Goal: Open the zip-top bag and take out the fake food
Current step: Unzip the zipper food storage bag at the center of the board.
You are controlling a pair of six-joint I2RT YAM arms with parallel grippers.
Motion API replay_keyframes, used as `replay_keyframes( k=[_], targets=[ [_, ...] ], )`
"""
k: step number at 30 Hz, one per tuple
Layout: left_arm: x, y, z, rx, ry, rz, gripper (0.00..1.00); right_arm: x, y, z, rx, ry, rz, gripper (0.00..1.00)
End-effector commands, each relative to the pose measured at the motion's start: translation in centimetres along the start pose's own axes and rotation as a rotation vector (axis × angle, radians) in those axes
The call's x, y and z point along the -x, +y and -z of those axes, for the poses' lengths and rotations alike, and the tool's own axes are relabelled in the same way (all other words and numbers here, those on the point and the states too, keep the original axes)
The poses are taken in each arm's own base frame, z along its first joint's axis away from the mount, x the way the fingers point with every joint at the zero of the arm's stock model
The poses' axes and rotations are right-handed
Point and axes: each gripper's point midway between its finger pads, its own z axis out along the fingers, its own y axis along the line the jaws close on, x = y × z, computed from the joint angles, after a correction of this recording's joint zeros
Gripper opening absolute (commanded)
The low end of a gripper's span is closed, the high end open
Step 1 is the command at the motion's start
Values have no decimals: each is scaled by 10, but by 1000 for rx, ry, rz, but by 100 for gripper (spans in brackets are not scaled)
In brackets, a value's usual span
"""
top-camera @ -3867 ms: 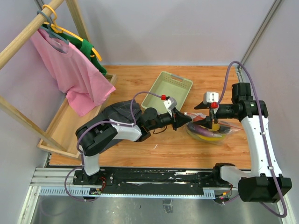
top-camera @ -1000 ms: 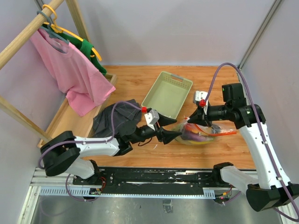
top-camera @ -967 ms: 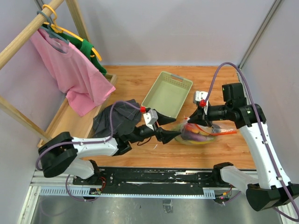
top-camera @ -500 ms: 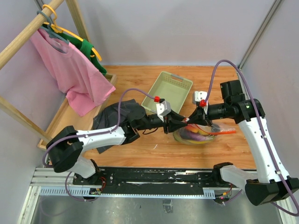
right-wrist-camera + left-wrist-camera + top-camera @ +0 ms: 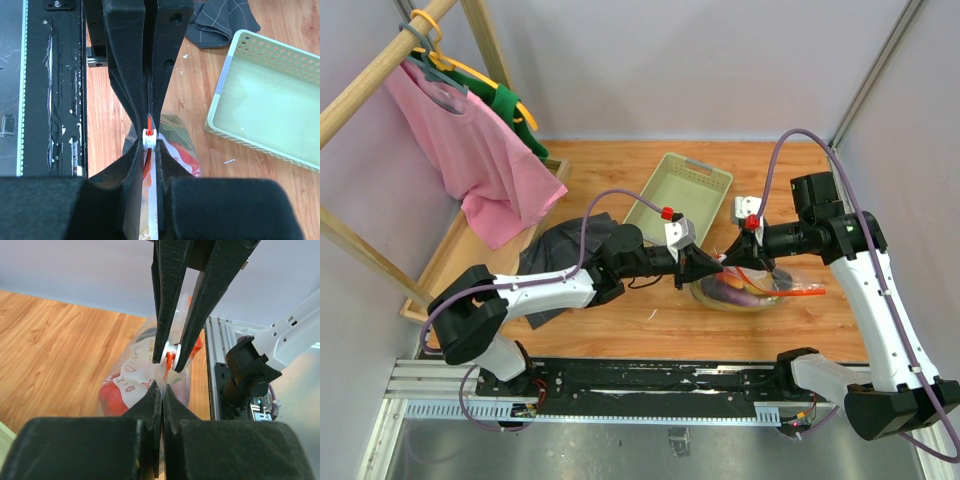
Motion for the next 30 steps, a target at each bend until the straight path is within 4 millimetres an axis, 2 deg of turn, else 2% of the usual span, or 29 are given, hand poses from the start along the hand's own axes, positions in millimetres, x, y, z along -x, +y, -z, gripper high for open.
replay_keyframes(
  k=[1, 5, 9, 12, 17, 22, 26, 30],
  targets=[
    [22, 4, 7, 38, -87, 0, 0, -11, 4, 4, -10, 54, -14, 1],
    [28, 16, 19, 128, -155, 34, 0, -20, 6, 8, -25, 71, -67, 1],
    [27, 31, 20, 207, -182, 65, 0, -24, 7, 8, -33, 78, -98, 1],
    [29, 36, 21, 234, -203, 70, 0, -31, 2, 14, -78, 117, -113, 1],
    [34, 40, 32, 242, -240, 84, 0, -42, -14, 36, -166, 137, -140, 1],
    [37, 53, 39, 265, -265, 119, 0, -51, -25, 59, -225, 150, -158, 1],
    [36, 63, 34, 255, -255, 141, 0, -57, -32, 78, -286, 168, -166, 1],
    [36, 71, 20, 228, -236, 150, 0, -66, -42, 100, -358, 193, -179, 1]
  ],
)
